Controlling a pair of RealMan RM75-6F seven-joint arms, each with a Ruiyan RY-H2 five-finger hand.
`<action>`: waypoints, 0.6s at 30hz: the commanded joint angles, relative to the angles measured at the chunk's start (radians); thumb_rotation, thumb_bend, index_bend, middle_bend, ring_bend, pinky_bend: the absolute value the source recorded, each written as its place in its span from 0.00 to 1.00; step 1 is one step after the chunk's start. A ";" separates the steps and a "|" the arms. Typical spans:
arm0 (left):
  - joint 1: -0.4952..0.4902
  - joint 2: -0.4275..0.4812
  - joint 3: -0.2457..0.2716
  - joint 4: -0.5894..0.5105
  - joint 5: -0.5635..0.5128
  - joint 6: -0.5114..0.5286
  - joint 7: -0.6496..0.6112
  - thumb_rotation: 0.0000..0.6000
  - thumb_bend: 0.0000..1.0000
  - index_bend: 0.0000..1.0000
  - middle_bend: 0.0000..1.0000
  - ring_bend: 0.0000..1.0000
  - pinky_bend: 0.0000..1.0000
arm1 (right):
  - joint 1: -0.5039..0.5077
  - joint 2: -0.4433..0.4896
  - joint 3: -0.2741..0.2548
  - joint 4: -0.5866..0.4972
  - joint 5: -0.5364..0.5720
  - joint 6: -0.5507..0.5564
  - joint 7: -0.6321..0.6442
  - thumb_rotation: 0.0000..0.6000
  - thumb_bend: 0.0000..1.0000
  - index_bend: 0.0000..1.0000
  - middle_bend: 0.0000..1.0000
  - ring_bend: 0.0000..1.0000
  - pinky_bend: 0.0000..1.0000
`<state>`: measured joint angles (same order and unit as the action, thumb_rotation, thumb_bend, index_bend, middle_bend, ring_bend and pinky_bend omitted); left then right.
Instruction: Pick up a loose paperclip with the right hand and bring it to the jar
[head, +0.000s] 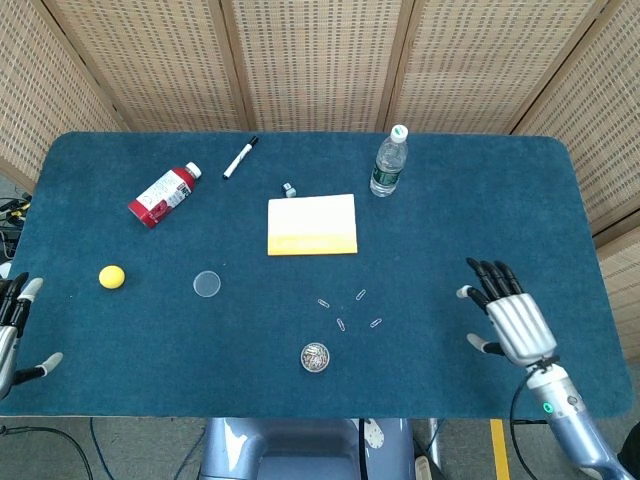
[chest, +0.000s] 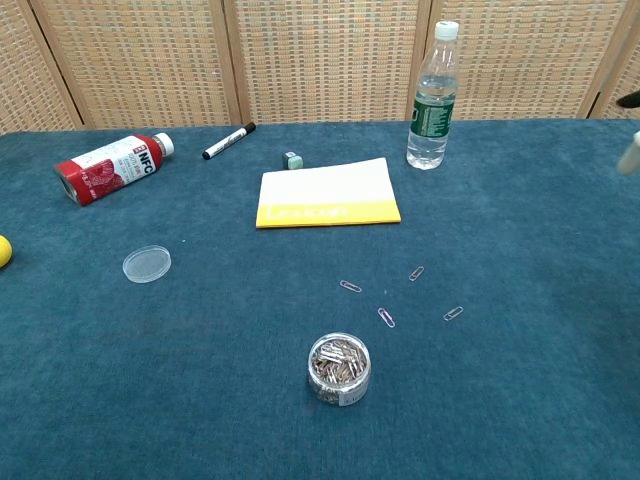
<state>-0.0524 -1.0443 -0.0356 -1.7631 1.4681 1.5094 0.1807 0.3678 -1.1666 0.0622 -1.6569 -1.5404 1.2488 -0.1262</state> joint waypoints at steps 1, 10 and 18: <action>-0.007 -0.008 -0.004 0.005 -0.013 -0.014 0.011 1.00 0.00 0.00 0.00 0.00 0.00 | 0.150 -0.020 0.061 -0.012 0.063 -0.204 -0.006 1.00 0.21 0.37 0.00 0.00 0.00; -0.023 -0.027 -0.013 0.020 -0.051 -0.048 0.038 1.00 0.00 0.00 0.00 0.00 0.00 | 0.268 -0.142 0.092 0.021 0.175 -0.353 -0.130 1.00 0.26 0.46 0.00 0.00 0.00; -0.030 -0.031 -0.015 0.024 -0.064 -0.061 0.041 1.00 0.00 0.00 0.00 0.00 0.00 | 0.318 -0.248 0.083 0.092 0.269 -0.407 -0.233 1.00 0.30 0.48 0.00 0.00 0.00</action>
<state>-0.0825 -1.0756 -0.0506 -1.7387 1.4040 1.4481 0.2215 0.6698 -1.3861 0.1501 -1.5882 -1.2911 0.8564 -0.3285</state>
